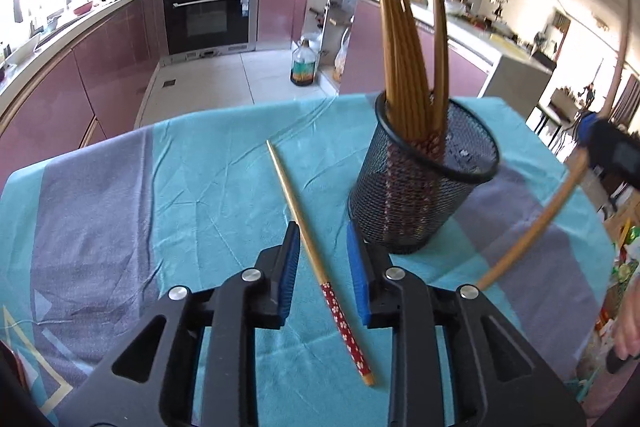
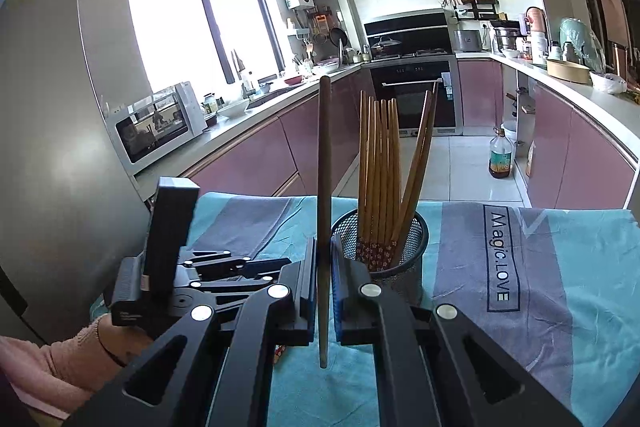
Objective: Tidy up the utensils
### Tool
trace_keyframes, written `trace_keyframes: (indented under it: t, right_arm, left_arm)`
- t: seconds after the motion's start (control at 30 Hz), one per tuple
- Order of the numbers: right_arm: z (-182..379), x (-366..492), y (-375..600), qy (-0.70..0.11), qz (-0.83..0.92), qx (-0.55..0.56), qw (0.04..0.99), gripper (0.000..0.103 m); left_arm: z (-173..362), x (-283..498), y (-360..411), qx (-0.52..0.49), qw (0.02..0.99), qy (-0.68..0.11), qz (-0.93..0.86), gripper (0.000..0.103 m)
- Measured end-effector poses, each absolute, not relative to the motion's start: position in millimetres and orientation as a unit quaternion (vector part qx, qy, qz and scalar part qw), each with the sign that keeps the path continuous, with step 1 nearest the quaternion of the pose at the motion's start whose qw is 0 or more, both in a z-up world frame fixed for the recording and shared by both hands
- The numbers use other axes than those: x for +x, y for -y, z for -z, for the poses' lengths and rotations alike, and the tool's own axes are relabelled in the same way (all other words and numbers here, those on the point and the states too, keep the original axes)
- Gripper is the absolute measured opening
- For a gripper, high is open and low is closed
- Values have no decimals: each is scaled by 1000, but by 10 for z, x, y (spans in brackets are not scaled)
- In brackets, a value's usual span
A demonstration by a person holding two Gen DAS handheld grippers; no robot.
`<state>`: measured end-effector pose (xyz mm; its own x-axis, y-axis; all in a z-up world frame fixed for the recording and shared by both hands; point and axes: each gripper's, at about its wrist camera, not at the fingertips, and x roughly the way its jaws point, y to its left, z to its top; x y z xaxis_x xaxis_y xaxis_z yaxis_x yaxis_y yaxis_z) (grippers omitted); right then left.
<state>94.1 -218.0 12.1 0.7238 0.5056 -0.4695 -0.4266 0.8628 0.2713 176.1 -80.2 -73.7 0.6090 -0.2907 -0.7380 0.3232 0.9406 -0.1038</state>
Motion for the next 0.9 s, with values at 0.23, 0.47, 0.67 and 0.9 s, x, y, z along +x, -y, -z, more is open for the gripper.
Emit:
trace_keyframes:
  t: [0.23,0.47,0.67,0.9]
  right_arm:
    - [-84,953,2228,-278,-252,78,924,5]
    - [-73,945,2253,-277,-255,81,923,5]
    - [-70,946,2268,-277,-256,84,922,5]
    - [-58,966,2281,-276,-259,90,921,5]
  left_arm:
    - [1019,1962,962,61,885,-438,148,11]
    - [1097,1798,869,41,880,-447,153,1]
    - [1086,1458,725,31,880,-448,156,1]
    - [984,1482,731,29,886,-431,169,21]
